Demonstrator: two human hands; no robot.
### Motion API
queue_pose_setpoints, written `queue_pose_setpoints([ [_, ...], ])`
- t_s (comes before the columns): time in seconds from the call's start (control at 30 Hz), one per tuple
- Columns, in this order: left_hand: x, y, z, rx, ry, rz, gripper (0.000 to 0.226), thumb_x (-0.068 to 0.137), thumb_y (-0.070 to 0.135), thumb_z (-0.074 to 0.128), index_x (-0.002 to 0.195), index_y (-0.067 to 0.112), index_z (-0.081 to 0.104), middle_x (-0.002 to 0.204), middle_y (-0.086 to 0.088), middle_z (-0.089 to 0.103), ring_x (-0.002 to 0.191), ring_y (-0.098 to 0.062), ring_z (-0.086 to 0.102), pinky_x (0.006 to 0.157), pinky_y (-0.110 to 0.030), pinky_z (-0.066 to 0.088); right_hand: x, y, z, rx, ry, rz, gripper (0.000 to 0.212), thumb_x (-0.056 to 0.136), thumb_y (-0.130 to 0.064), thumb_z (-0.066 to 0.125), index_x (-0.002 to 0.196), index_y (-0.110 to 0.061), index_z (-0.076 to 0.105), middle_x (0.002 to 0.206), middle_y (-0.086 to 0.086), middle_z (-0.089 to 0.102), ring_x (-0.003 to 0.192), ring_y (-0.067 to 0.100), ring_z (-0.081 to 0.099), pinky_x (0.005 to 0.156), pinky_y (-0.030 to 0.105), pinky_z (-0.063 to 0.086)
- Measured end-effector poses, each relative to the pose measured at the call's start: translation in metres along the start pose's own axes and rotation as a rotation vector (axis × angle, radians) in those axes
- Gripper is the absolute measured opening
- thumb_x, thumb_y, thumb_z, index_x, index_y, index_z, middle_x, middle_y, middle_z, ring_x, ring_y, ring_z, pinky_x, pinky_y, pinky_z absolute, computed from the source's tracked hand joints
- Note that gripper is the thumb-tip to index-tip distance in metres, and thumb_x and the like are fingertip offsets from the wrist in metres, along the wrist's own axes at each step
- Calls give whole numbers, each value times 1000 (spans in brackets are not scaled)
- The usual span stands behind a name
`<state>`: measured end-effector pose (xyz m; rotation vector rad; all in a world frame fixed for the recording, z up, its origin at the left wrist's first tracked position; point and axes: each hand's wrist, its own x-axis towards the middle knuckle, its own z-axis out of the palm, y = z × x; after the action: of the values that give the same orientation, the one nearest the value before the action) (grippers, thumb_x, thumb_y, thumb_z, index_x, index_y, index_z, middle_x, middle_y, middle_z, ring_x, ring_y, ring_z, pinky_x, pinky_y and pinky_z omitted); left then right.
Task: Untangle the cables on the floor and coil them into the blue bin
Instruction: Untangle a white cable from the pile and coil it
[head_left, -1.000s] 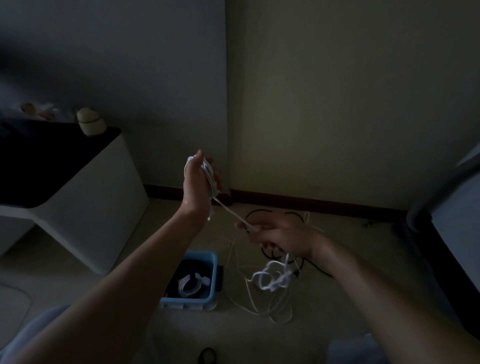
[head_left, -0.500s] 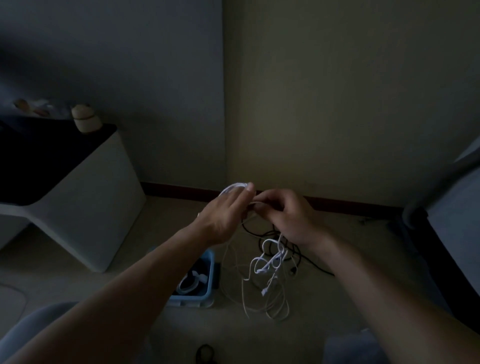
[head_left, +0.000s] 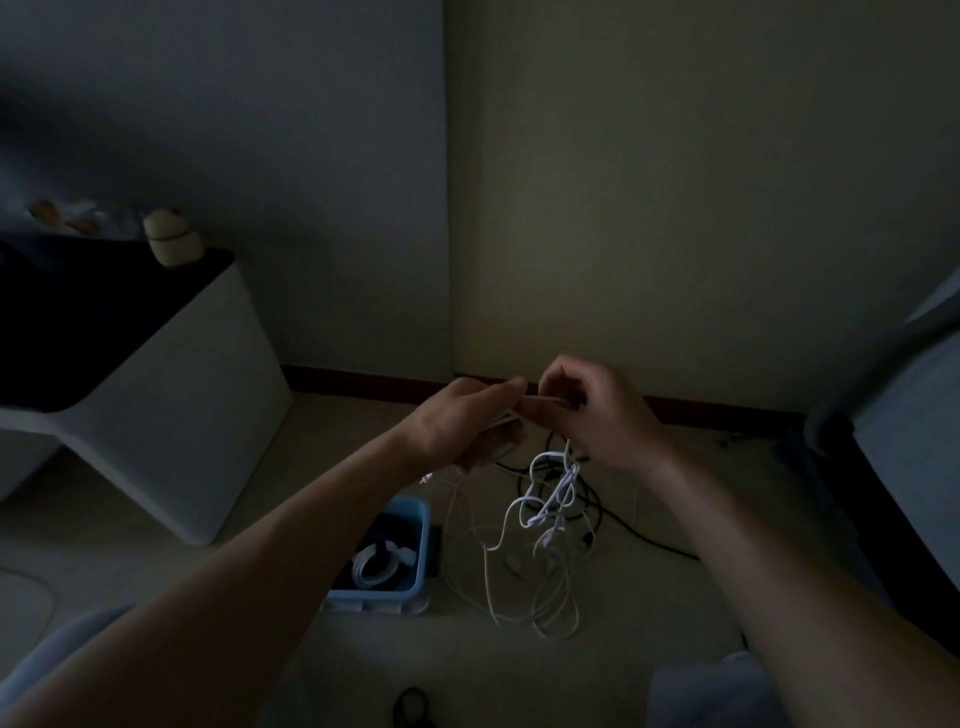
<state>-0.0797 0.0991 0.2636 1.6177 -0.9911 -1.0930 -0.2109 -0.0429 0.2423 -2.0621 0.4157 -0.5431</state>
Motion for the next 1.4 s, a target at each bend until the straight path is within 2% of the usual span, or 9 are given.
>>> queue_pose_setpoints([
  [0.13, 2, 0, -1, -164, 83, -54, 56, 102, 43, 45, 57, 11, 55, 46, 0, 41, 35, -12, 35, 42, -17, 31, 3, 8, 1, 85, -118, 67, 48, 82, -65, 56, 65, -20, 57, 61, -8, 51, 62, 7, 50, 66, 33, 41],
  [0.4, 1, 7, -6, -744, -166, -103, 50, 96, 48, 37, 56, 20, 42, 43, 7, 18, 38, -10, 9, 40, -24, 12, 0, 15, 2, 143, -197, 280, 66, 89, -74, 43, 59, -17, 56, 57, 4, 58, 62, 21, 59, 73, 36, 46],
  [0.5, 1, 6, -11, -874, -179, -65, 47, 92, 53, 40, 60, 19, 45, 43, 7, 15, 40, -10, 6, 41, -23, 11, -1, 14, 4, 145, -238, 297, 55, 89, -62, 52, 63, -14, 60, 60, 5, 63, 68, 25, 60, 74, 36, 46],
  [0.67, 1, 7, -21, -949, -150, 4, 49, 93, 53, 36, 61, 18, 49, 42, 7, 14, 38, -10, 7, 37, -21, 19, -5, 24, 0, -268, -335, 328, 7, 81, -29, 65, 79, -24, 68, 80, -8, 72, 78, 8, 66, 77, 36, 52],
  [0.83, 4, 5, -25, -982, -119, 22, 49, 93, 53, 36, 63, 17, 49, 41, 7, 16, 39, -10, 8, 37, -21, 23, -7, 30, 4, -282, -296, 345, 27, 77, -8, 62, 87, -33, 65, 88, -11, 69, 85, 7, 67, 82, 36, 56],
  [0.97, 6, 2, -32, -1002, -5, 35, 49, 97, 52, 35, 63, 18, 46, 38, 8, 26, 33, -9, 16, 45, -24, 19, -8, 37, 4, -343, -277, 321, 35, 76, -7, 67, 102, -31, 64, 98, -13, 62, 90, 9, 64, 81, 32, 55],
  [1.1, 9, -4, -39, -1062, 305, -45, 47, 99, 50, 43, 63, 19, 44, 44, 7, 25, 34, -8, 20, 41, -21, 18, -7, 42, -1, -420, -175, 353, 24, 76, -11, 73, 86, -31, 65, 79, -12, 70, 69, 2, 67, 63, 18, 50],
  [1.23, 11, -9, -42, -1034, 721, -103, 39, 98, 45, 55, 74, 14, 53, 48, 4, 38, 34, -9, 29, 38, -19, 29, -12, 52, -9, -351, 24, 449, 22, 80, -2, 72, 71, -21, 70, 60, 2, 71, 55, 12, 69, 56, 30, 58],
  [1.4, 13, -4, -37, -892, 935, -120, 37, 96, 46, 56, 82, 12, 61, 42, 4, 51, 34, -8, 46, 46, -22, 41, -12, 55, -18, -453, 24, 565, 23, 83, -10, 74, 64, -20, 66, 58, 0, 70, 56, 8, 67, 53, 20, 50],
])
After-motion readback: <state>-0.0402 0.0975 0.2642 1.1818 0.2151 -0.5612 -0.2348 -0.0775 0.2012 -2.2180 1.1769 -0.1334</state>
